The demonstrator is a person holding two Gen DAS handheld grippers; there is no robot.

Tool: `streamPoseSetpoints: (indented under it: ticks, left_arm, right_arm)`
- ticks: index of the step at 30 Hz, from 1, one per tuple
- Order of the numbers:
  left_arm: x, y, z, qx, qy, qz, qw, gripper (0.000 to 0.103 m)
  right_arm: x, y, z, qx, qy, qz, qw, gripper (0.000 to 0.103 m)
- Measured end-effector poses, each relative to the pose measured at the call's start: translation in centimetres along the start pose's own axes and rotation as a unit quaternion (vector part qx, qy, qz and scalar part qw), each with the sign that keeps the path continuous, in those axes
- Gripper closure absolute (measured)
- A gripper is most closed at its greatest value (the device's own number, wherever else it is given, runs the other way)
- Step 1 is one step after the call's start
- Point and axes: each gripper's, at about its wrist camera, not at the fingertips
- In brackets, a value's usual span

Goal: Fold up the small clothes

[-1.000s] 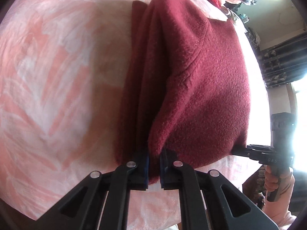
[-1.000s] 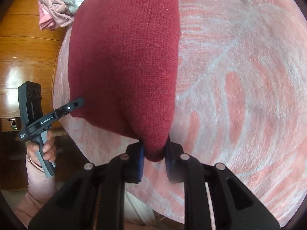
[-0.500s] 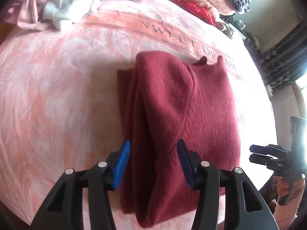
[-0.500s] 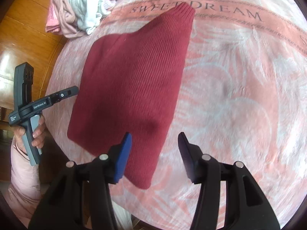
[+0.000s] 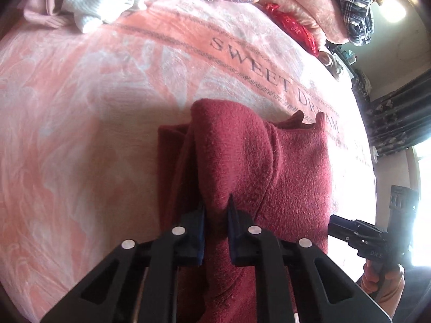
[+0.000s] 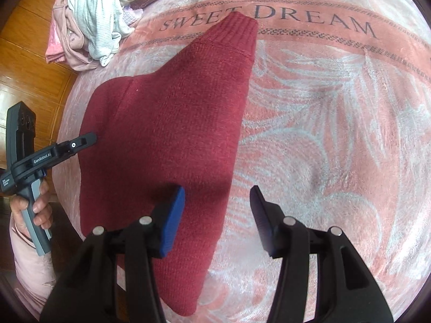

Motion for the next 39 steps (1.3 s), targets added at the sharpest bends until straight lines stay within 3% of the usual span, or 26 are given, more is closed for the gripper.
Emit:
streamPoseSetpoints:
  ticks: [6,12,13,14,15,16,18,22,25,32,39]
  left_arm:
    - [-3.5,1.1,0.7,0.004,0.008,-0.033,0.9994,0.089]
    - [-2.4,1.0,1.2,-0.006,-0.018,0.003,0.9998,0.085]
    - [-2.1,1.0,1.0,-0.007,-0.021,0.005,0.9997,0.081]
    - [-1.6,1.1,0.5,-0.004,-0.028,0.008,0.9996,0.071]
    - [-1.3,1.3,0.1,-0.001,-0.037,0.007,0.9993,0.046]
    - [-1.0,1.5,-0.4,0.000,-0.042,0.009,0.9991,0.035]
    - [-0.2,2.1,-1.1,-0.006,-0.027,0.020,0.9994,0.024]
    - [0.2,3.3,-0.7,-0.037,0.004,0.031,0.9988,0.022]
    - [-0.1,3.9,0.6,-0.054,-0.007,0.047,0.9974,0.021]
    - [-2.2,4.0,1.7,-0.059,0.018,0.035,0.9975,0.015]
    - [-2.9,4.1,3.2,-0.097,0.091,0.003,0.9912,0.016]
  right_arm:
    - [-1.1,-0.2,0.8,-0.003,0.003,-0.007,1.000,0.051]
    - [-1.8,-0.2,0.4,0.001,0.038,-0.024,0.999,0.051]
    - [-1.9,-0.1,-0.1,0.003,0.044,-0.025,0.999,0.051]
    - [-1.9,0.0,-0.5,0.005,0.048,-0.025,0.999,0.051]
    - [-1.9,0.2,-1.0,0.005,0.051,-0.024,0.998,0.051]
    - [-2.0,0.5,-1.4,0.006,0.052,-0.024,0.998,0.051]
    - [-2.3,1.1,-2.1,0.009,0.045,-0.026,0.999,0.048]
    - [-3.4,2.1,-2.1,0.009,0.037,-0.035,0.999,0.039]
    - [-3.7,2.3,-1.3,0.002,0.034,-0.036,0.999,0.036]
    - [-3.7,1.6,-0.5,-0.002,0.022,-0.036,0.999,0.033]
    - [-4.4,1.1,0.8,-0.007,0.017,-0.037,0.999,0.031]
Point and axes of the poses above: each gripper's, at about its wrist camera, not at the fingertips, and z roughly the way its jaws point, x to its right, y to its underside, and after that the axes turned 12 degrees about y, right-handed
